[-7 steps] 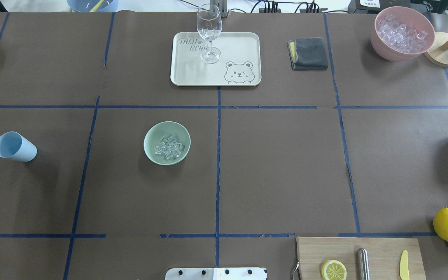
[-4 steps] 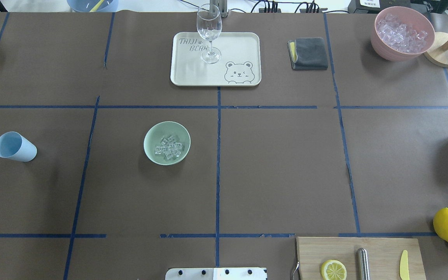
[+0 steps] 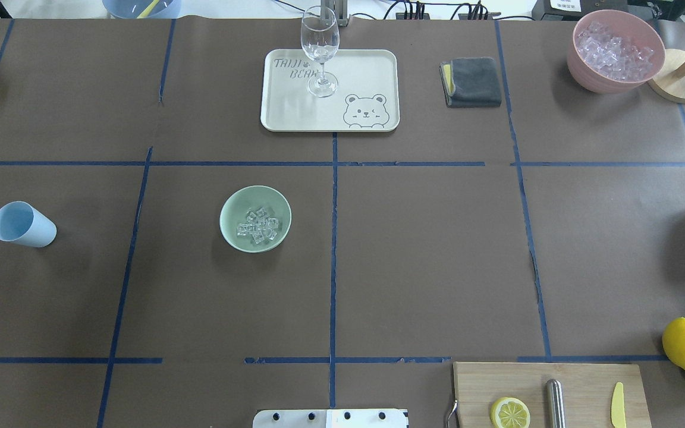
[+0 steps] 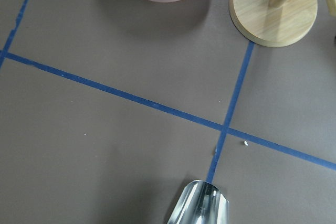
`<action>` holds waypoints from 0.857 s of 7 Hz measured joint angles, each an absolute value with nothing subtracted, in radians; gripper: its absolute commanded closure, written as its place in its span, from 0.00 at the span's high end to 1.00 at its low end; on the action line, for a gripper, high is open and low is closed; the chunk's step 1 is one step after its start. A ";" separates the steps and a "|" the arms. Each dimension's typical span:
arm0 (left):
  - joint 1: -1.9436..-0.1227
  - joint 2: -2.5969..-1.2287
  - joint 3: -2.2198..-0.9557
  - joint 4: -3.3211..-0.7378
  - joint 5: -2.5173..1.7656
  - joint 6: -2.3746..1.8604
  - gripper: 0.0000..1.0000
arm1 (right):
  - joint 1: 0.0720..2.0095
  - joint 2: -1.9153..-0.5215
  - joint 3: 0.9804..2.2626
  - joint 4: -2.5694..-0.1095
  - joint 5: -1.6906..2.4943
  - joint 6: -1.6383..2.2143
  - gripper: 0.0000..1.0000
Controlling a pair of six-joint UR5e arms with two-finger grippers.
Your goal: Pour ice into bowl
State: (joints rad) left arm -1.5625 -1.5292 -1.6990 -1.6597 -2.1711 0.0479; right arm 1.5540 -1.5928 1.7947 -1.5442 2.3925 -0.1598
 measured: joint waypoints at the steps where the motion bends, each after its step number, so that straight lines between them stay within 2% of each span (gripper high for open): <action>1: -1.574 -1.523 -1.694 -1.575 -2.255 0.066 1.00 | 1.524 -1.591 1.827 -1.545 2.412 -0.153 1.00; 4: -1.582 -1.498 -1.700 -1.524 -2.321 0.074 1.00 | 1.347 -1.499 1.929 -1.536 2.431 -0.030 1.00; 6: -1.583 -1.498 -1.705 -1.528 -2.324 0.078 1.00 | 1.164 -1.346 1.955 -1.510 2.428 0.284 1.00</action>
